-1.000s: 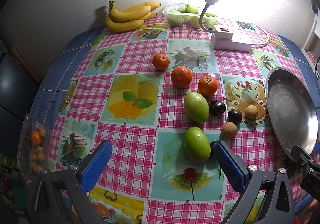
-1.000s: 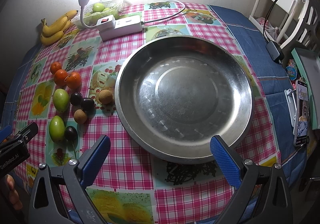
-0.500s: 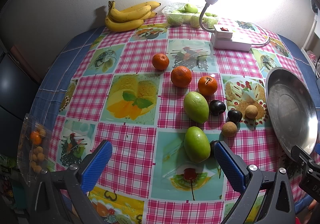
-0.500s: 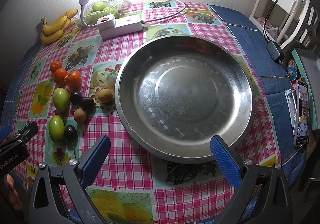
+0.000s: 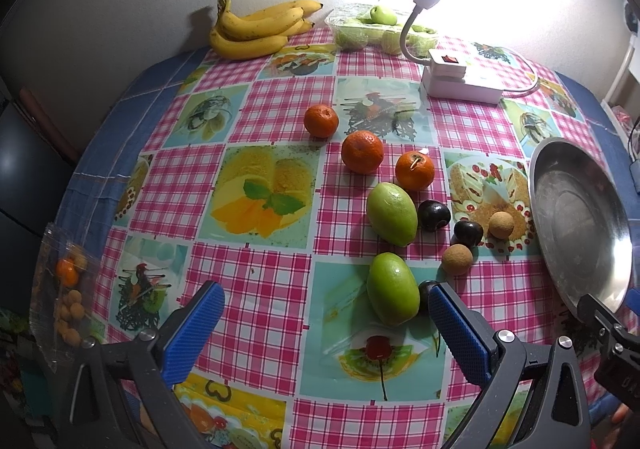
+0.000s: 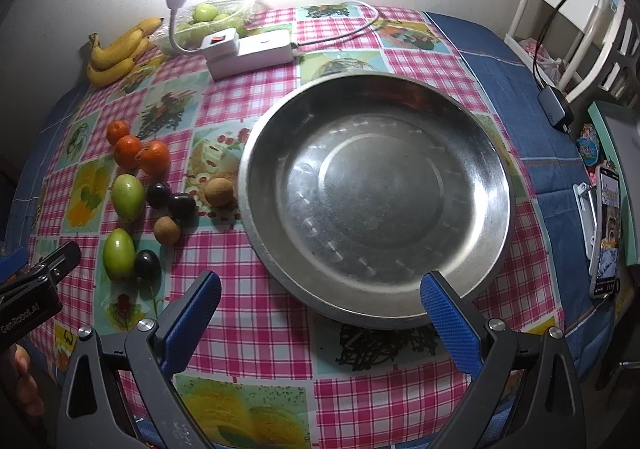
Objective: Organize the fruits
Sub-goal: 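Grasp the green apple with the left gripper while the right gripper grasps a dark plum, then carry the green apple and dark plum over the steel bowl with both grippers, then open the left gripper dropping the apple while the right gripper releases the plum, then move both grippers back from the bowl toward the fruit row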
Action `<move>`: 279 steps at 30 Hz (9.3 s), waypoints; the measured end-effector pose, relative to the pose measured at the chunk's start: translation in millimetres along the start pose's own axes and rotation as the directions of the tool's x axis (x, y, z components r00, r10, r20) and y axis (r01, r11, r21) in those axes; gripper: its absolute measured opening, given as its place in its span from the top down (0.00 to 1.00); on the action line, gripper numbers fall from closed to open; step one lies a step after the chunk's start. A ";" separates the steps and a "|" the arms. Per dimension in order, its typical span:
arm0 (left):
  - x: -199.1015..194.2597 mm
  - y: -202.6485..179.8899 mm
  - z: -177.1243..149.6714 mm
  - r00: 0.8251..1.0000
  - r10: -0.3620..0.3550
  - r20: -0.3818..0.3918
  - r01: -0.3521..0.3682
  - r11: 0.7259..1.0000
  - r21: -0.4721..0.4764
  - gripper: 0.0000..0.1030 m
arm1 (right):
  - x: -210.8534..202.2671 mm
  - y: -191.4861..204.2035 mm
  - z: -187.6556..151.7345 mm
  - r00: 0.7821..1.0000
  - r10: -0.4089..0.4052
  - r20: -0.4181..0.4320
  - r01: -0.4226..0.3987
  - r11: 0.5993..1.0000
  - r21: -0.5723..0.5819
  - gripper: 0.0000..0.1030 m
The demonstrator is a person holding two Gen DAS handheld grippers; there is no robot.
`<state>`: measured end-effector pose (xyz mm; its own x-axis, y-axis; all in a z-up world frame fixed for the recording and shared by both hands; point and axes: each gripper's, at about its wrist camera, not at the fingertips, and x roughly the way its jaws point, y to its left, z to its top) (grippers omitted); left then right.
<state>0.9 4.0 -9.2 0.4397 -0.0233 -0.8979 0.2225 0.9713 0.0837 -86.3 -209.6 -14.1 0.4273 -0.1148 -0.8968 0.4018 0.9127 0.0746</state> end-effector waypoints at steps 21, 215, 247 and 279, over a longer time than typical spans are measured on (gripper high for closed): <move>39.7 27.7 19.0 0.958 -0.227 -0.175 0.192 0.961 -0.198 0.14 | 36.2 80.5 18.1 0.958 0.231 -0.167 -0.242 0.969 -0.046 0.31; 19.0 -175.0 77.5 0.976 -0.208 -0.068 0.214 0.972 0.094 0.42 | 48.4 -125.9 57.7 0.990 -0.106 -0.088 0.132 0.913 0.387 0.65; 38.6 -124.1 73.4 0.999 -0.004 -0.042 0.004 1.000 0.002 0.00 | 47.9 -89.5 60.2 0.999 -0.016 -0.031 0.023 0.969 0.245 0.10; 28.2 35.9 68.7 0.999 0.045 0.010 -0.039 0.943 -0.329 0.00 | 43.2 46.5 65.2 0.958 0.282 -0.054 -0.278 0.958 0.078 0.10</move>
<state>81.1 22.0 -1.8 0.4580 0.0180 -0.8888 -0.0939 0.9952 -0.0282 3.6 -197.7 -20.9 0.4790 0.1686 -0.8615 0.3295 0.8751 0.3545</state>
